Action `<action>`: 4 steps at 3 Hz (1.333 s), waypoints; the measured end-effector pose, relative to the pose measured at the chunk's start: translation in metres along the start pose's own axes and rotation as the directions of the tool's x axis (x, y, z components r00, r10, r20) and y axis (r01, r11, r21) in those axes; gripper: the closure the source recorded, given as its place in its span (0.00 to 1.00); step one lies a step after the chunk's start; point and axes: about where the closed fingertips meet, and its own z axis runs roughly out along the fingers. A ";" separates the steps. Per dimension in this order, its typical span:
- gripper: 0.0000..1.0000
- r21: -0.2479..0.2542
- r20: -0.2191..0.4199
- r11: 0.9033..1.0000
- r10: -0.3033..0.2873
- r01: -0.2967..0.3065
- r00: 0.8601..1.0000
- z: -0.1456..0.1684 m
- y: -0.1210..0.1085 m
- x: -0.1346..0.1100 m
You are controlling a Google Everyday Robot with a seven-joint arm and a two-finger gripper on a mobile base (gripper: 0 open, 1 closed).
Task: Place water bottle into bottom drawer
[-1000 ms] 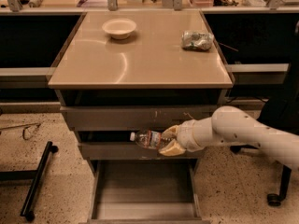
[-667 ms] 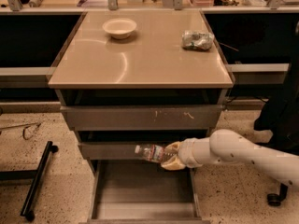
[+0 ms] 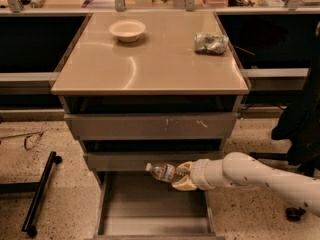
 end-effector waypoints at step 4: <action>1.00 -0.026 0.026 0.999 0.047 -0.046 0.999 0.170 0.020 0.105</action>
Offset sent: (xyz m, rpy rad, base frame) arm 0.0275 0.0275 -0.1831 0.1124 0.0433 0.0490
